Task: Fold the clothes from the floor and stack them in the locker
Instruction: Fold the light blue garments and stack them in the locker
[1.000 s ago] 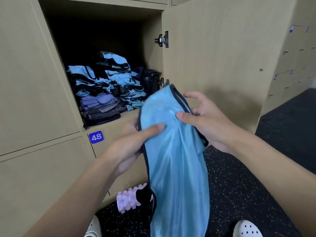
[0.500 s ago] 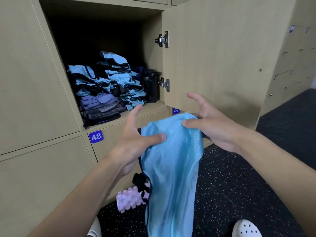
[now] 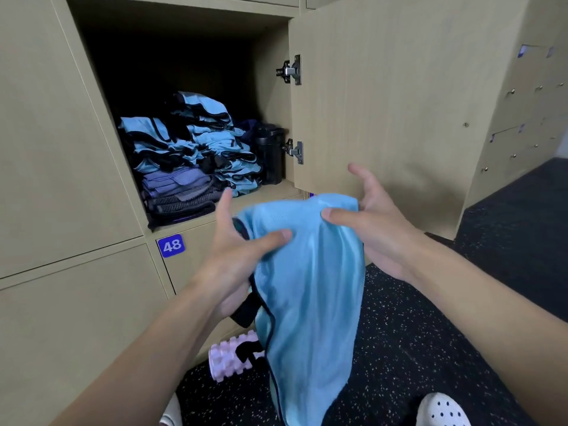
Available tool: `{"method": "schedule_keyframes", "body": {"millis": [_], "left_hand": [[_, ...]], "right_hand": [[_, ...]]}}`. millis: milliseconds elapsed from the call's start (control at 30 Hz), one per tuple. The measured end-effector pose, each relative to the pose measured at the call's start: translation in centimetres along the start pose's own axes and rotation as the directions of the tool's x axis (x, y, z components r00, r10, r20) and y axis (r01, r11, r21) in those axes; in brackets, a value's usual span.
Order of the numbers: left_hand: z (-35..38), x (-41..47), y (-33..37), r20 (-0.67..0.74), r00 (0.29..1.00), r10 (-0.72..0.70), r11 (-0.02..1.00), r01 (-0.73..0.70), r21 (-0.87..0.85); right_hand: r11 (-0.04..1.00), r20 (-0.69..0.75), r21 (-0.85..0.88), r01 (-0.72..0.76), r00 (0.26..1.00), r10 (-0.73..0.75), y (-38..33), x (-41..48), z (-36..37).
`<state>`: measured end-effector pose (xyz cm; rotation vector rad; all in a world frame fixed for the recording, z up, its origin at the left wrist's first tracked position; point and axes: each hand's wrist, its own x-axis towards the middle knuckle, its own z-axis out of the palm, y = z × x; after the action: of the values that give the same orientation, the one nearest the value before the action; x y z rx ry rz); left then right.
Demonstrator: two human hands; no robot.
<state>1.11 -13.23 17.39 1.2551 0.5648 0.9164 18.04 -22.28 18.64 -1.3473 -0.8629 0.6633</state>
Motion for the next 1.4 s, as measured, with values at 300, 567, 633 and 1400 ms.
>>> {"method": "schedule_keyframes", "body": {"millis": [300,567,633,1400], "left_hand": [[-0.1,0.6,1.0,-0.120,0.993,0.008,0.998,-0.016,-0.061],[-0.3,0.0,0.7,0.003,0.984,-0.175,0.982,0.175,-0.069],[-0.4,0.3,1.2,-0.065,0.994,-0.087,0.990,0.079,-0.119],[0.4,-1.6,-0.2,0.049,0.995,-0.089,0.995,0.086,0.049]], "right_hand": [[0.991,0.166,-0.118,0.062,0.985,-0.041,0.6,-0.4,0.1],[0.996,0.055,0.014,0.083,0.995,-0.084,0.5,0.3,-0.2],[0.997,0.167,-0.065,0.038,0.986,-0.026,0.4,0.0,-0.1],[0.995,0.024,-0.032,0.097,0.995,-0.097,1.4,0.1,1.1]]}}
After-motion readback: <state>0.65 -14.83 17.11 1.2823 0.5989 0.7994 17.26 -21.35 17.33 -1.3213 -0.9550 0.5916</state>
